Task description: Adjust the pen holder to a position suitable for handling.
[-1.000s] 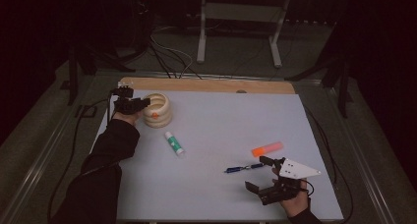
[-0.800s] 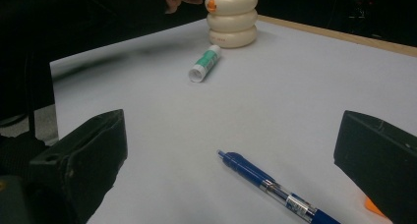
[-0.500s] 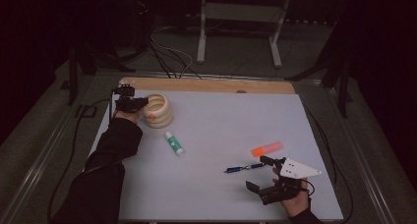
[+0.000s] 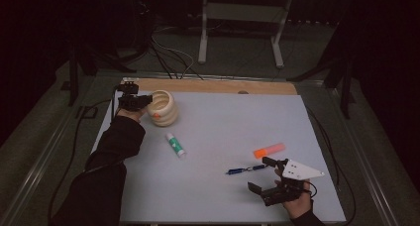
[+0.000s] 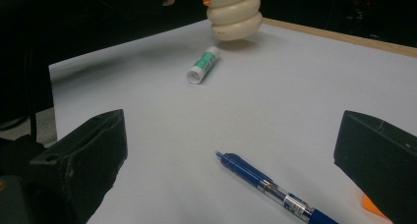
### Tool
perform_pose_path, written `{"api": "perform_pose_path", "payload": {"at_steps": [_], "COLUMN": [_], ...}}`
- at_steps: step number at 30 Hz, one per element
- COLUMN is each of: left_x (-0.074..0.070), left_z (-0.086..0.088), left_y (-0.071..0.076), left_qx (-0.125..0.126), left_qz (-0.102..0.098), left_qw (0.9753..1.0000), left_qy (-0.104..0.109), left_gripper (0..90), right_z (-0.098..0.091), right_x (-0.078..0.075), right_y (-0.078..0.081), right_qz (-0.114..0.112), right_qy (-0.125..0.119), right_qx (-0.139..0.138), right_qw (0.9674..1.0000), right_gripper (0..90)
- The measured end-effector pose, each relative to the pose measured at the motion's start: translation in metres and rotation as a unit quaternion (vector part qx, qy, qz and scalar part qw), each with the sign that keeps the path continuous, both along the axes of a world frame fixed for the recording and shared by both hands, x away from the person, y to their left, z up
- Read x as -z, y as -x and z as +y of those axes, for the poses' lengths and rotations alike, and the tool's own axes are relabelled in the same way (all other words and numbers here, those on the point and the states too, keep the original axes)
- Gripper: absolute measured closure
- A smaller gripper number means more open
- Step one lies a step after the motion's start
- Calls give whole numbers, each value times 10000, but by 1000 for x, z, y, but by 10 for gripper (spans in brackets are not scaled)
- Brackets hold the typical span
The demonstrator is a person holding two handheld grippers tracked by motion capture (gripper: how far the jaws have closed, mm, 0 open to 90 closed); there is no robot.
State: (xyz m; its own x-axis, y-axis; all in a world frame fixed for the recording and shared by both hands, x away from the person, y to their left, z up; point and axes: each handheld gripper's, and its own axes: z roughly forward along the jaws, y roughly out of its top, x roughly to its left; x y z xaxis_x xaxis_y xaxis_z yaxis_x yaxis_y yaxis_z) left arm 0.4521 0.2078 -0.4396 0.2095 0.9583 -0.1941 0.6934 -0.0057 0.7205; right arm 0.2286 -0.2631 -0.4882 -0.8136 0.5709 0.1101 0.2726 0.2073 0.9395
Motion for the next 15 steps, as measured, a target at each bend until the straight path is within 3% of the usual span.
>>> {"api": "perform_pose_path", "payload": {"at_steps": [15], "left_x": [-11], "left_z": [-43], "left_y": [8], "left_qx": [660], "left_qz": [-8], "left_qw": [9978], "left_qy": [81], "left_gripper": [736], "right_z": [0], "right_x": [0], "right_y": [0], "right_qz": [6], "right_qy": [-9], "right_qx": [2], "right_qw": [10000], "right_gripper": [0]}}
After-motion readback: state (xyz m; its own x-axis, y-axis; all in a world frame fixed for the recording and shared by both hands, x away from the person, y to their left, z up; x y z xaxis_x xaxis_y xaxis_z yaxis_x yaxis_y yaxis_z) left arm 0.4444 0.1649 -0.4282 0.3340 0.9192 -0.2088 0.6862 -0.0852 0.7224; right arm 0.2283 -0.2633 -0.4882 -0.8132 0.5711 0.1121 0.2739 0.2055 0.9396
